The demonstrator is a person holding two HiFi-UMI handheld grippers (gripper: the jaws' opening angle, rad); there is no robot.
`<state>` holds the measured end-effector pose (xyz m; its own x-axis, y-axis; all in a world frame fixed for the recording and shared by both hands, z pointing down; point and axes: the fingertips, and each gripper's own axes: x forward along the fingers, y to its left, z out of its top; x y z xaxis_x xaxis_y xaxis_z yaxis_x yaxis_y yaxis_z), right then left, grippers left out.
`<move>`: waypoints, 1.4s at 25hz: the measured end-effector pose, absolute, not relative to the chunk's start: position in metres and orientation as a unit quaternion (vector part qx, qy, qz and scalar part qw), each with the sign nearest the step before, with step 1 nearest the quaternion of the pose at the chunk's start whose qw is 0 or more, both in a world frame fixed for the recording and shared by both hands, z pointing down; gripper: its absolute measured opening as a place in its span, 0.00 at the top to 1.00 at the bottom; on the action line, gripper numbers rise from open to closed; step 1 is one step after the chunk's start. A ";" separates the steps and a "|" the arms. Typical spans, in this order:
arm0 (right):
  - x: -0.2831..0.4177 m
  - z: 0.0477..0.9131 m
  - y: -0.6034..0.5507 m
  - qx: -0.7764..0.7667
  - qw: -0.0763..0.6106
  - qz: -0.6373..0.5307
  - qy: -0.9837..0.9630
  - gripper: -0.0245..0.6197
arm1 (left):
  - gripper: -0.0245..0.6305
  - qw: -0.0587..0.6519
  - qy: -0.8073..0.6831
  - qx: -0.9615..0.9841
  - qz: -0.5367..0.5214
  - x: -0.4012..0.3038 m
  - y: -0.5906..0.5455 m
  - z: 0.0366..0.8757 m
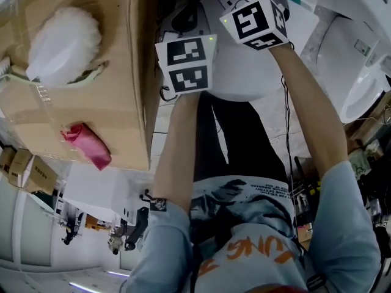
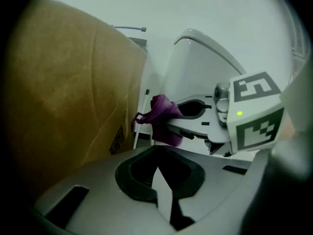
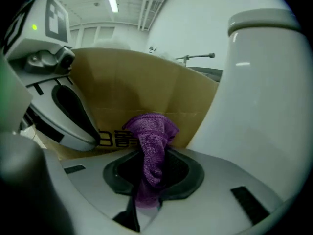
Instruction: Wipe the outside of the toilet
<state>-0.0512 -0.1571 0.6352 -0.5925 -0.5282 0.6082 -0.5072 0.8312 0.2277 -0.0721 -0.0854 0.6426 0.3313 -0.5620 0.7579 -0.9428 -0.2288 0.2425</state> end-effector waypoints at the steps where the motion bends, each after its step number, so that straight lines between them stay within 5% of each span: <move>1: -0.055 0.640 -0.161 0.284 0.354 -0.025 -0.891 0.81 | 0.93 0.357 -0.510 0.734 0.271 -0.073 -0.084 0.645; 11: -0.061 0.694 -0.168 0.228 0.445 -0.082 -0.862 0.82 | 0.93 0.379 -0.491 0.729 0.289 -0.075 -0.081 0.667; 35: 0.028 0.699 -0.158 0.288 0.525 -0.173 -0.782 0.87 | 0.93 0.389 -0.428 0.749 0.322 -0.034 -0.066 0.681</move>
<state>0.0284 -0.1576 0.6988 -0.2823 -0.6315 0.7222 -0.2681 0.7747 0.5727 -0.0338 -0.0660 0.6808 0.4253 -0.3910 0.8162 -0.8925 -0.3308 0.3066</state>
